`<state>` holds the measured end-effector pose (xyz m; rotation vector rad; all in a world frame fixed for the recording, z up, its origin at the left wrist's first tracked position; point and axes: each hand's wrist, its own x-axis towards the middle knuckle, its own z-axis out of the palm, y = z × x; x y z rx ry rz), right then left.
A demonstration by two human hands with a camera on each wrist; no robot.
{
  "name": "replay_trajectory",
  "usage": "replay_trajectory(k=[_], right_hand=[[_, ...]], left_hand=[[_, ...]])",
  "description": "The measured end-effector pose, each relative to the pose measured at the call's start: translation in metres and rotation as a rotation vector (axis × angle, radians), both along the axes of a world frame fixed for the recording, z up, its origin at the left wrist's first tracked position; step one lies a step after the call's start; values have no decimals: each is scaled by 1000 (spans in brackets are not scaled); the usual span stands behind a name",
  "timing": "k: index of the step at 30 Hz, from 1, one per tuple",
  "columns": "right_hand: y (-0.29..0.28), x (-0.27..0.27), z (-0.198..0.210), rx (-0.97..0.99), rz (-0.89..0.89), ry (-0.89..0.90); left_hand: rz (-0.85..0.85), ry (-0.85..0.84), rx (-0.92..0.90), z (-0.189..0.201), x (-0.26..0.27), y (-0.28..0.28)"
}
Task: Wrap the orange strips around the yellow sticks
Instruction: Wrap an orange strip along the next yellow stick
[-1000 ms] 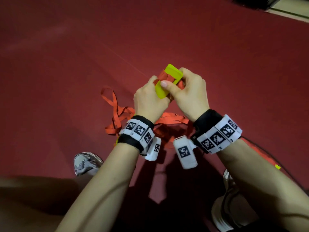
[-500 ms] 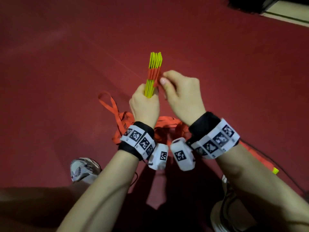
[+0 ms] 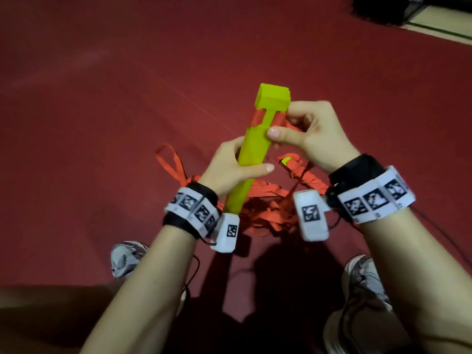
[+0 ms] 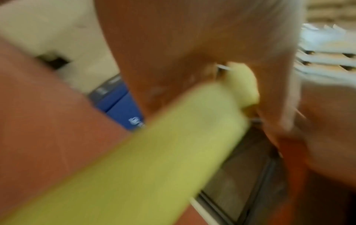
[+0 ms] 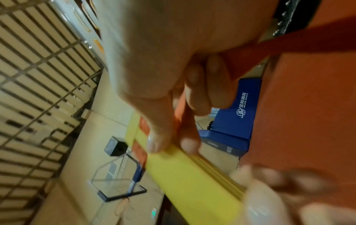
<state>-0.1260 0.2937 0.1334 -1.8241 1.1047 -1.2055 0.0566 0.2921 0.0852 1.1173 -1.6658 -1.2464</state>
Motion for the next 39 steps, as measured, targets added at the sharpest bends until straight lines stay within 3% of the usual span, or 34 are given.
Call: replay_trajectory(k=[3,7,14,22,24,26,28,32,36,39], right_hand=[[0,-1,5,0,70,13],[0,-1,9,3,-56,29],[-2,-13,25,-104,-184,264],[-2,-11,24,-245,-370,297],[0,-10,24,-266,-390,300],[3,-8,28,-278,-378,322],[8,-1,31,-314,-340,366],[19,27,27,-273,-361,434],[21,43,16,-182,-493,489],[11,24,16,-209,-434,394]], left_hand=[[-160,181,192,-8,3,-3],[-1,339,259,-10,-13,7],[53,392,286,-15,-18,4],[-171,362,297,-10,-11,8],[-132,358,293,-8,-10,8],[29,364,264,-9,-12,5],[245,325,192,-11,-16,4],[582,-35,-27,-7,-39,18],[542,-120,-42,-16,-53,28],[430,-190,-143,-22,-46,29]])
